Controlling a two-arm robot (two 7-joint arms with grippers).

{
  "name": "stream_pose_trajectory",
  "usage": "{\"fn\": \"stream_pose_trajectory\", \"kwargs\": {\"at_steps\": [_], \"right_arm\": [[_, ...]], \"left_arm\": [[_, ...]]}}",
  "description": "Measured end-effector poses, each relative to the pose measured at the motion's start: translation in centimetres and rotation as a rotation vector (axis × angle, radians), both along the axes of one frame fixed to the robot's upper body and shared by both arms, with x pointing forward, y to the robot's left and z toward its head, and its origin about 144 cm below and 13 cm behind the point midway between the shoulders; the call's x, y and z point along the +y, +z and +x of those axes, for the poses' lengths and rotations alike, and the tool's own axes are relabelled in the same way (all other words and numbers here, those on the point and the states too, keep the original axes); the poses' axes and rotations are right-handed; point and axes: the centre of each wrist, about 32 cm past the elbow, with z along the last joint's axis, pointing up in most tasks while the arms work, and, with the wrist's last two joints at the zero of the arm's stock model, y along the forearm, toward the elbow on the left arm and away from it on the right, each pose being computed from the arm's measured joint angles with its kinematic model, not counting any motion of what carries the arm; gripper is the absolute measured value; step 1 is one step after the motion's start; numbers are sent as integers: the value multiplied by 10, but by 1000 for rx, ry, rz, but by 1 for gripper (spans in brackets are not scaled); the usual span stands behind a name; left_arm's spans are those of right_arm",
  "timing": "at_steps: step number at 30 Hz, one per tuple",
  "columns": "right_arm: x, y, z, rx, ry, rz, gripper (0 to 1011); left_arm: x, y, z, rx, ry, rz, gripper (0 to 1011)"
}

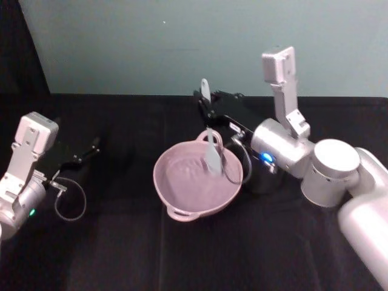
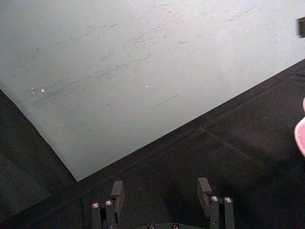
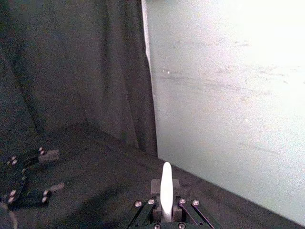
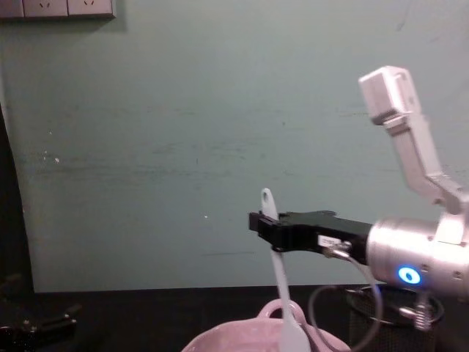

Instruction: Use the one hand to pick up the spoon and stir the clear water in the bowl.

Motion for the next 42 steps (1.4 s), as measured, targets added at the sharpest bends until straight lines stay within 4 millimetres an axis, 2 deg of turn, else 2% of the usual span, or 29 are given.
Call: {"fn": "stream_pose_trajectory", "kwargs": {"at_steps": [8, 16, 23, 30, 42], "right_arm": [[-14, 6, -28, 54, 97, 23, 121], [3, 3, -40, 81, 200, 54, 121], [24, -2, -30, 76, 222, 75, 121], [36, -4, -13, 61, 195, 93, 121], [39, -2, 6, 33, 82, 115, 121]], "left_arm": [[0, 0, 0, 0, 0, 0, 1011], [0, 0, 0, 0, 0, 0, 1011], [0, 0, 0, 0, 0, 0, 1011], [0, 0, 0, 0, 0, 0, 1011], [0, 0, 0, 0, 0, 0, 1011]]}}
